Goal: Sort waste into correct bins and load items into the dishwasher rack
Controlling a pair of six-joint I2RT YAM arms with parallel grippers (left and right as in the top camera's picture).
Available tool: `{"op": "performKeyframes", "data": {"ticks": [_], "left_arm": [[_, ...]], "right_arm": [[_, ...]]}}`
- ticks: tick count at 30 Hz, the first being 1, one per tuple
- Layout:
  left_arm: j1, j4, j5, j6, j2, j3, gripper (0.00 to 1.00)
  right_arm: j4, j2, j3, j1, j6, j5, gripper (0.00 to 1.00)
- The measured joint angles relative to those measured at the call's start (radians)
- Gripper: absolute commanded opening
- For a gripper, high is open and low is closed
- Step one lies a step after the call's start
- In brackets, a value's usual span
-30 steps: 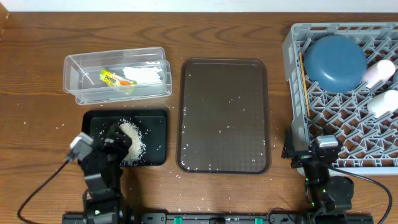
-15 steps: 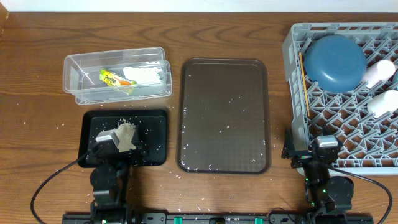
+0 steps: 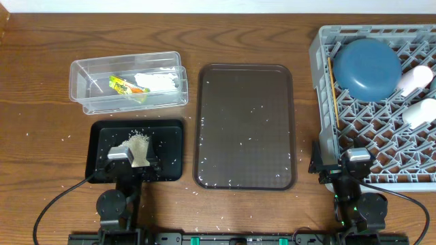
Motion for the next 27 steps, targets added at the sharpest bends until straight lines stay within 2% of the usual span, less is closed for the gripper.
{"op": "performKeyframes", "data": {"ticks": [27], "left_arm": [[-0.021,0.0,0.015,0.095,-0.001,0.001,0.95]], "right_arm": [[0.0,0.0,0.0,0.0,0.0,0.0,0.99]]}}
